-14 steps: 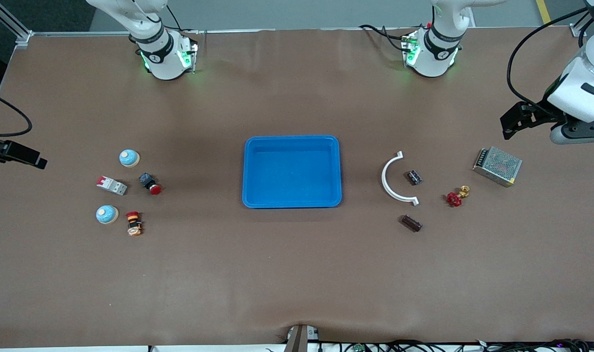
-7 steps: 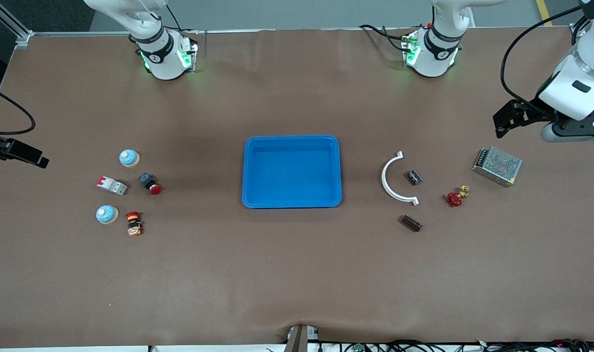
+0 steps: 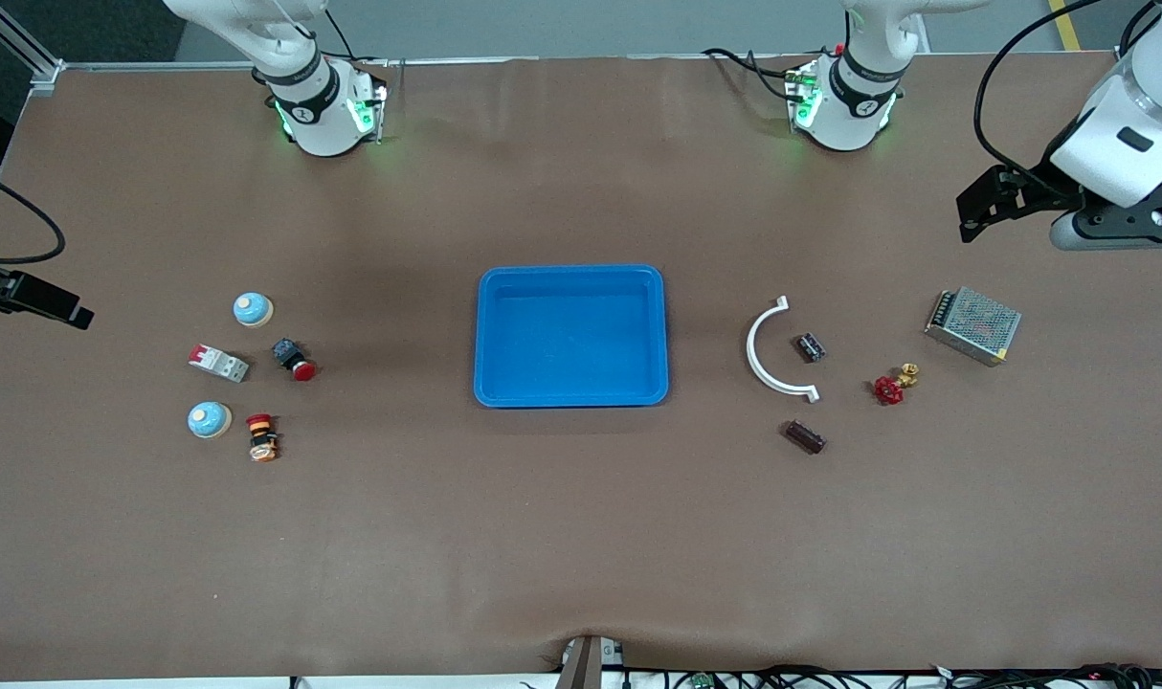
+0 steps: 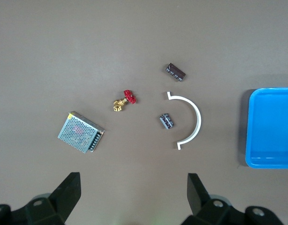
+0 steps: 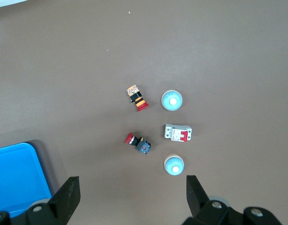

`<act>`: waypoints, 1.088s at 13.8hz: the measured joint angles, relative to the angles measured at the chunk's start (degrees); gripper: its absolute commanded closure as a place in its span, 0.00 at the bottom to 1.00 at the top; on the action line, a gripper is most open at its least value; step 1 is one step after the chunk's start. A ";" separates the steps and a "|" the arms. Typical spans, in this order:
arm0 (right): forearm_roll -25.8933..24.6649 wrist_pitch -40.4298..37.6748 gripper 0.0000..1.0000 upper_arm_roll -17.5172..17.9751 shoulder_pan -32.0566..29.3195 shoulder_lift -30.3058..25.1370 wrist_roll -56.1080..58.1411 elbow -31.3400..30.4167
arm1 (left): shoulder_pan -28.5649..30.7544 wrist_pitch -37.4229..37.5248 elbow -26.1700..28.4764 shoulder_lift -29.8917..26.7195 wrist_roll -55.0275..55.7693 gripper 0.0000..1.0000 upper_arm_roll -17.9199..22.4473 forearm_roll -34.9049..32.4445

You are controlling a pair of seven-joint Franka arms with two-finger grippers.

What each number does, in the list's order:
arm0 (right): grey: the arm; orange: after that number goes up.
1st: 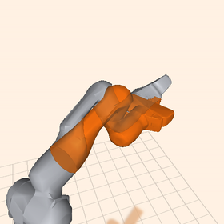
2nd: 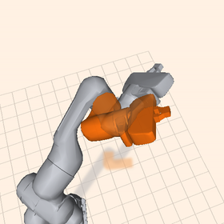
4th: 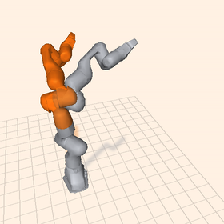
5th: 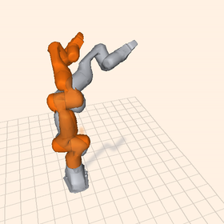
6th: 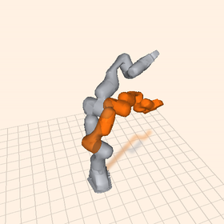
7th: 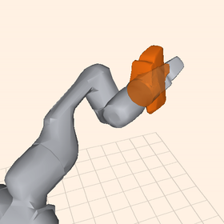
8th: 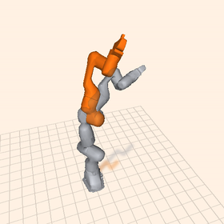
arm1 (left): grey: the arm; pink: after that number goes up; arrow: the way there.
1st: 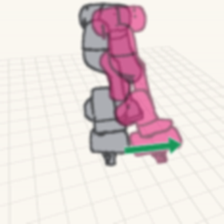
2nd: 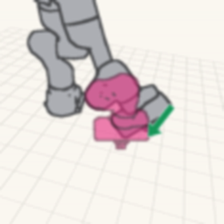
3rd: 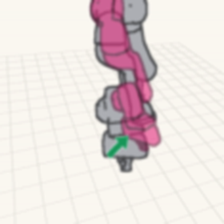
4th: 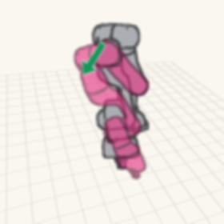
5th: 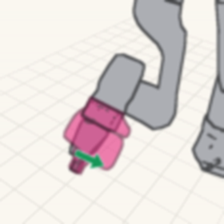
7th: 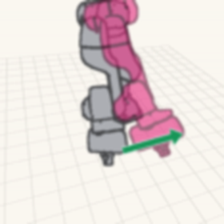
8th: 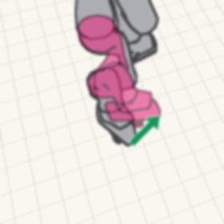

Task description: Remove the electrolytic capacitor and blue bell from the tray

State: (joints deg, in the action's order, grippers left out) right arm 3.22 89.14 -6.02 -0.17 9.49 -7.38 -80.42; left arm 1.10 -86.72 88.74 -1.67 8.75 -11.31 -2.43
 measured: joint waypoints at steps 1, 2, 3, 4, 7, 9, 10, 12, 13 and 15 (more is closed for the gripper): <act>0.00 0.00 0.00 -0.01 0.00 0.00 0.00 0.02 | 0.00 0.11 0.00 -0.14 -0.01 0.00 0.00 0.02; 0.00 0.02 0.00 -0.01 0.00 -0.01 0.00 0.11 | 0.00 0.16 0.01 -0.22 -0.01 0.00 0.00 0.06; 0.00 0.03 0.00 -0.02 0.00 -0.02 0.00 0.37 | 0.00 0.20 0.10 -0.29 -0.03 0.00 0.00 0.07; 0.00 0.04 0.00 -0.05 0.00 -0.05 0.01 0.75 | -0.02 0.20 0.39 -0.40 -0.04 0.00 -0.01 0.09; 0.00 0.01 0.00 -0.35 0.00 -0.11 0.03 1.78 | -0.04 0.14 1.49 -1.15 -0.04 0.00 -0.03 0.11; 0.00 0.02 0.00 -0.59 -0.07 -0.17 0.09 1.92 | -0.04 0.09 2.00 -1.82 -0.04 0.00 -0.04 0.11; 0.00 0.02 0.00 -0.62 -0.18 -0.38 0.09 2.05 | -0.04 0.09 2.06 -2.07 -0.04 0.00 -0.04 0.11; 0.00 -0.49 0.00 -0.65 -0.45 -1.27 0.10 2.20 | -0.01 0.07 2.08 -2.30 -0.04 0.00 -0.03 0.11; 0.00 -2.10 0.00 -0.65 -0.48 -1.72 0.11 2.22 | 0.01 0.06 2.08 -2.34 -0.04 0.00 -0.03 0.11; 0.00 -5.97 0.00 -0.63 -0.48 -2.14 0.27 2.23 | 0.01 0.06 2.14 -2.36 -0.04 0.00 -0.03 0.11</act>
State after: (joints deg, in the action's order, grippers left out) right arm 3.22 83.17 -6.65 -0.65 7.35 -7.11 -78.20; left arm 1.10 -86.66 90.88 -4.03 8.71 -11.34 -2.32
